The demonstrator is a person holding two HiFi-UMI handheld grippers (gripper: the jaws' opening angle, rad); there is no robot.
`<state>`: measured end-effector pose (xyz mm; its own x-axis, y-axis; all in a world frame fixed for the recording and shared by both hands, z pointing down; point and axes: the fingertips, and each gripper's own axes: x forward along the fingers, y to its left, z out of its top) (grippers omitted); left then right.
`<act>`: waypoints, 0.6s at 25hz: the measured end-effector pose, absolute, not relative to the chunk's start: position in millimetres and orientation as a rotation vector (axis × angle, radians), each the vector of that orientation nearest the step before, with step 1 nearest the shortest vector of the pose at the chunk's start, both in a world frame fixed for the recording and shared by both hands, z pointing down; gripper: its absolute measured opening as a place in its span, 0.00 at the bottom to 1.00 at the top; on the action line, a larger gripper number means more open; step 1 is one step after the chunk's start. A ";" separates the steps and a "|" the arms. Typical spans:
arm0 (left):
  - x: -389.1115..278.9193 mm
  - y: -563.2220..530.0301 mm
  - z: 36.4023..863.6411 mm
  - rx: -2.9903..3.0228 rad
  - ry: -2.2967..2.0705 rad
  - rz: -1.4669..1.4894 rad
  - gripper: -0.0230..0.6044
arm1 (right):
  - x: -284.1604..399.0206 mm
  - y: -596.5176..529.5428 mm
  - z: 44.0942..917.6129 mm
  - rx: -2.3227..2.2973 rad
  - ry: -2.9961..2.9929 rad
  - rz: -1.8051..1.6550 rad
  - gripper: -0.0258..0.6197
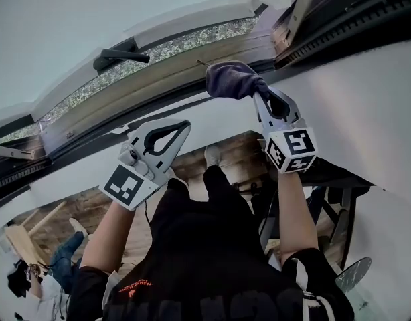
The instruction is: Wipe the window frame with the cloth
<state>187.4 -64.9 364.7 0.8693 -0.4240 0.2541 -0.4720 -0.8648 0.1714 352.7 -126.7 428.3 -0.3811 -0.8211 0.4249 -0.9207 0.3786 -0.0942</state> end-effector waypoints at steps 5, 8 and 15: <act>194.7 -67.4 364.9 2.823 -0.668 0.310 0.07 | 365.7 -128.4 429.1 1.552 -2.318 0.459 0.14; 197.5 -68.0 366.0 2.821 -0.661 0.313 0.07 | 373.7 -129.9 429.8 1.570 -2.303 0.461 0.14; 202.2 -68.8 367.5 2.822 -0.645 0.312 0.07 | 393.4 -131.7 429.6 1.618 -2.259 0.469 0.14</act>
